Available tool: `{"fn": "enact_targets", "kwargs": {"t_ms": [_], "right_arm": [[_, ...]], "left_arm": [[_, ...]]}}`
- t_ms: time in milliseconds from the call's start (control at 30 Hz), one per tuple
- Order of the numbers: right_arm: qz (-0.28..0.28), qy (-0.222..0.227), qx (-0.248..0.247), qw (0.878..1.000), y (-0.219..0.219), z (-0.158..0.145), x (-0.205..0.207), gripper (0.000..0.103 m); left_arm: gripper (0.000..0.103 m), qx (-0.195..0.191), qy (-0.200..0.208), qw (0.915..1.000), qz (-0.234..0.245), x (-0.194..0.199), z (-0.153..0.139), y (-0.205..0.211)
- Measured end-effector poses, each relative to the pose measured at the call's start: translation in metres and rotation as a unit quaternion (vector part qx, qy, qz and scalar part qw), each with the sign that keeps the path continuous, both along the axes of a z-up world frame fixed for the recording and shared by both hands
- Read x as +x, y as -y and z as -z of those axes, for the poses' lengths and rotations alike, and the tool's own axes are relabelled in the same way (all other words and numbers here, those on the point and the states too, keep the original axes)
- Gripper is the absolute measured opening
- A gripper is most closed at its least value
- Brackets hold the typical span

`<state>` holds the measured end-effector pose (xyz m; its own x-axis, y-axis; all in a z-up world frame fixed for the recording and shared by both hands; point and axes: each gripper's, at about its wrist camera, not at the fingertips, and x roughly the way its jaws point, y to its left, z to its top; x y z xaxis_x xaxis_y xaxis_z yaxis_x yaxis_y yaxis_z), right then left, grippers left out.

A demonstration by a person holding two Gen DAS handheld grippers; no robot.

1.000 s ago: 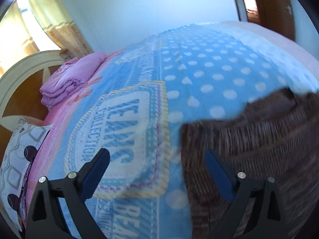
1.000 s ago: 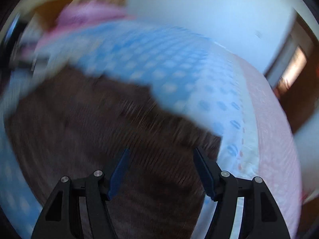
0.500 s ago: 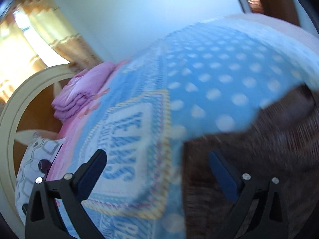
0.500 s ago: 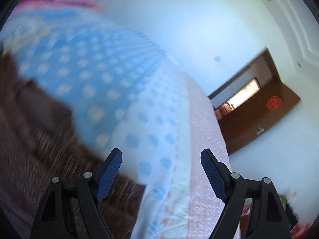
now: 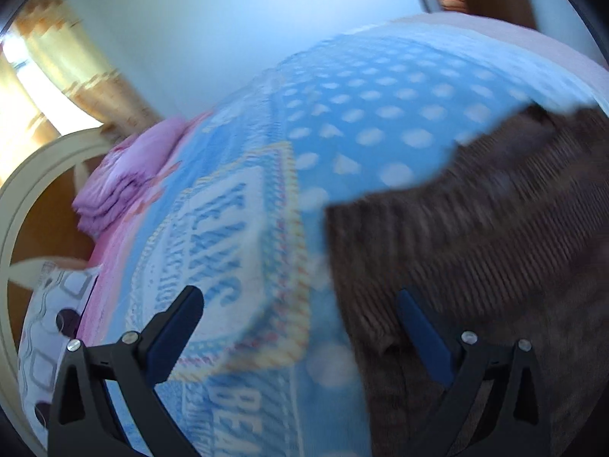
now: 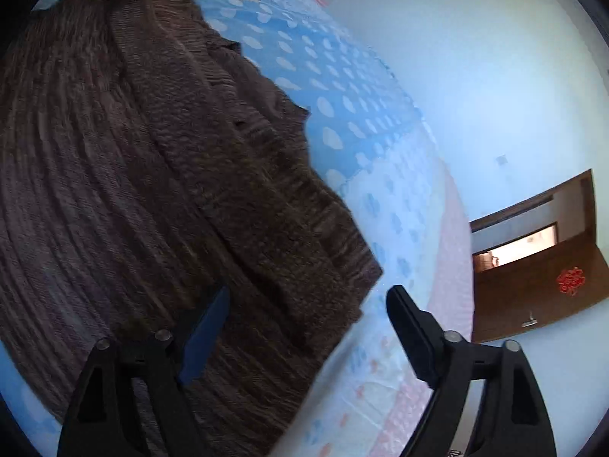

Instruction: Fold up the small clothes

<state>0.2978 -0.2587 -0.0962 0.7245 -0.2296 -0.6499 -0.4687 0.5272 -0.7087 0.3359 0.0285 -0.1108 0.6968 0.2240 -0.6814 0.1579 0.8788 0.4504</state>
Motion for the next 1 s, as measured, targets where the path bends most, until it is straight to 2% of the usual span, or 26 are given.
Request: {"fn": "enact_targets", "kwargs": {"t_ms": [67, 167, 233, 367, 433, 533, 600, 667, 767, 833, 900, 1000], "right_arm": [[0.015, 0.013, -0.013, 1.000, 0.005, 0.000, 0.013, 0.090], [0.018, 0.019, -0.016, 1.000, 0.005, -0.004, 0.037, 0.091], [0.016, 0.028, -0.032, 0.999, -0.002, -0.008, 0.047, 0.091], [0.007, 0.067, -0.074, 0.995, -0.015, -0.028, 0.065, 0.091], [0.025, 0.088, -0.077, 0.993, -0.013, -0.041, 0.078, 0.091], [0.070, 0.126, -0.077, 0.987, -0.004, -0.058, 0.099, 0.092], [0.105, 0.126, -0.051, 0.985, 0.007, -0.065, 0.106, 0.092], [0.118, 0.110, -0.012, 0.987, 0.016, -0.067, 0.105, 0.092], [0.127, 0.089, 0.039, 0.987, 0.034, -0.062, 0.080, 0.092], [0.132, 0.066, 0.092, 0.985, 0.046, -0.061, 0.052, 0.092], [0.144, 0.049, 0.143, 0.978, 0.054, -0.050, 0.025, 0.092], [0.160, 0.002, 0.256, 0.953, 0.070, -0.045, -0.011, 0.092]], "left_arm": [[0.103, 0.029, -0.014, 0.9989, 0.033, -0.010, 0.015, 0.012], [0.103, 0.072, 0.017, 0.9957, 0.055, -0.012, 0.018, 0.031], [0.103, 0.078, 0.021, 0.9953, 0.054, -0.001, 0.013, 0.039], [0.103, 0.102, 0.054, 0.9931, 0.021, 0.028, -0.002, 0.040], [0.103, 0.098, 0.065, 0.9929, -0.012, 0.046, -0.014, 0.032], [0.103, 0.075, 0.051, 0.9945, -0.053, 0.067, -0.023, 0.012], [0.103, 0.053, 0.039, 0.9944, -0.082, 0.072, -0.026, -0.003], [0.103, 0.030, 0.032, 0.9942, -0.099, 0.064, -0.028, -0.018], [0.103, 0.001, 0.031, 0.9951, -0.094, 0.038, -0.027, -0.034], [0.103, -0.014, 0.032, 0.9954, -0.089, 0.007, -0.024, -0.041], [0.103, -0.037, 0.023, 0.9956, -0.083, -0.021, -0.019, -0.046], [0.103, -0.078, 0.012, 0.9939, -0.077, -0.050, -0.012, -0.049]]}}
